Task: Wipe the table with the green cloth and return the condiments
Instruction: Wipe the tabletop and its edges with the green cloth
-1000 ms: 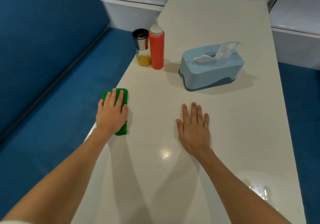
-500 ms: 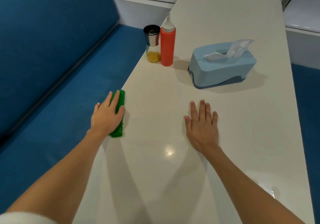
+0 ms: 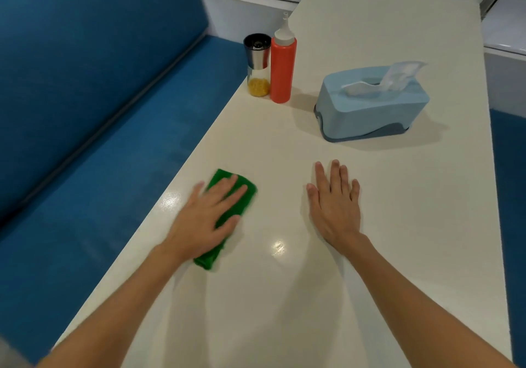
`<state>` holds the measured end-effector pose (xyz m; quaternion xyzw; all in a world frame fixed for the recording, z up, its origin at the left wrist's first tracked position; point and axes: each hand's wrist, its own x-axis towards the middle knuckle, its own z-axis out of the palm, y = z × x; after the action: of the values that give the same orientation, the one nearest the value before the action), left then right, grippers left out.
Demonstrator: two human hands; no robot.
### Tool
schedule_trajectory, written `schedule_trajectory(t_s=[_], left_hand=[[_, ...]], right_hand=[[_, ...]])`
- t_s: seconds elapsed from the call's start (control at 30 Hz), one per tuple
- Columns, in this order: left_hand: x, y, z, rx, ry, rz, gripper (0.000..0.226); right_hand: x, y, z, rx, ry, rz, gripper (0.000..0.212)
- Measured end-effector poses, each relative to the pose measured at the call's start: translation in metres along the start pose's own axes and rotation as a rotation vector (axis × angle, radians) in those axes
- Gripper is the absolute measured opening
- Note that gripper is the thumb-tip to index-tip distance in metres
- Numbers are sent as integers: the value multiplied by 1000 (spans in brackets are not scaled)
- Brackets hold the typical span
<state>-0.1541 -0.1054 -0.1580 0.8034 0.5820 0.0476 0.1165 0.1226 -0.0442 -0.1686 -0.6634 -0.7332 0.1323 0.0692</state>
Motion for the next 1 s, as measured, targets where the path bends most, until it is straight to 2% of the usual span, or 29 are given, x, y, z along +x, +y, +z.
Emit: schedule_trajectory(t_s=[0.1, 0.2, 0.27, 0.4, 0.53, 0.63, 0.73, 0.87, 1.0], left_hand=[[6, -41, -8, 55, 60, -276, 62], [45, -40, -9, 70, 127, -509, 58], [77, -19, -7, 68, 133, -561, 57], [124, 63, 8, 68, 107, -443, 57], [115, 141, 31, -28, 77, -210, 61], [77, 135, 36, -48, 55, 9, 55], [41, 93, 25, -6, 45, 45, 56], [43, 35, 9, 62, 78, -251, 63], [94, 47, 12, 75, 137, -536, 63]], right_hand=[[0, 9, -14, 169, 15, 5, 52], [-3, 42, -30, 104, 64, 64, 53], [-8, 62, -34, 49, 21, 104, 54], [-18, 78, -24, -55, -28, 88, 56], [-18, 80, -21, -70, -7, 91, 56], [-19, 82, -21, -65, 4, 74, 56], [-19, 83, -20, -64, 11, 64, 56], [-19, 82, -19, -64, 20, 65, 56], [-18, 82, -16, -96, 32, 66, 56]])
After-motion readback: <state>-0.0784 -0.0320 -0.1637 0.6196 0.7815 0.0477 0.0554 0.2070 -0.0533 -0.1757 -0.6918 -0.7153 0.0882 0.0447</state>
